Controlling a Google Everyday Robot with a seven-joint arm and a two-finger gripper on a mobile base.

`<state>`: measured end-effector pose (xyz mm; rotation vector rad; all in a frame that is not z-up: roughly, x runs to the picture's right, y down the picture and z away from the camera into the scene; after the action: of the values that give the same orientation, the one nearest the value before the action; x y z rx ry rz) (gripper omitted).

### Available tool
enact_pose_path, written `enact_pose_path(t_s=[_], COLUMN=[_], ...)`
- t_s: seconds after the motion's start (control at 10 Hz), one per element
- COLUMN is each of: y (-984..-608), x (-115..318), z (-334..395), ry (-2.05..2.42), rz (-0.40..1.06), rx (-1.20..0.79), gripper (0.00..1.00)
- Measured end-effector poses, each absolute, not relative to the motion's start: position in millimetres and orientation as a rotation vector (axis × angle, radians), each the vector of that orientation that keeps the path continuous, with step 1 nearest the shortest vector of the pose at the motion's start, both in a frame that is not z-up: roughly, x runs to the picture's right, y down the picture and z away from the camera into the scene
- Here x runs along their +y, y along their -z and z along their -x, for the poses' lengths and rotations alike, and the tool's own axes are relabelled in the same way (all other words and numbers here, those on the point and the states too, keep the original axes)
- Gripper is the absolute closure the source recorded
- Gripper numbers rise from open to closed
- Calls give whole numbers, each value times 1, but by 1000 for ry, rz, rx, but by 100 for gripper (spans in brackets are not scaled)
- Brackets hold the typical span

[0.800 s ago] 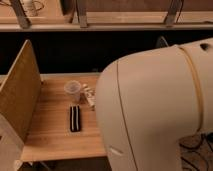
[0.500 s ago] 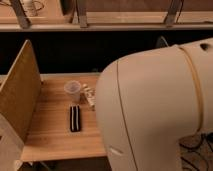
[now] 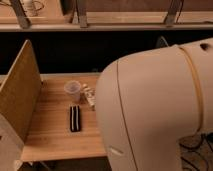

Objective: Wipe the white sponge on the table

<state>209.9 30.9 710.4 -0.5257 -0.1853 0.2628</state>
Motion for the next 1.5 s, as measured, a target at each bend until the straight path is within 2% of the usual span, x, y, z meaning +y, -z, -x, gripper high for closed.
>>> enact_pose_path(t_s=[0.5,0.6,1.2,1.3,1.4,1.5], y=[-710,-710,-710,-710,-710,-711], x=[31,31,31,31,31,31], z=[-210,-210,-210,-210,-210,-210], ry=[-263,-263,-263,-263,-263,-260], rz=[526,526,526,526,526,524], rx=[-185,-185,-185,-185,-185,-184], gripper=[21,27,86,90,89,82])
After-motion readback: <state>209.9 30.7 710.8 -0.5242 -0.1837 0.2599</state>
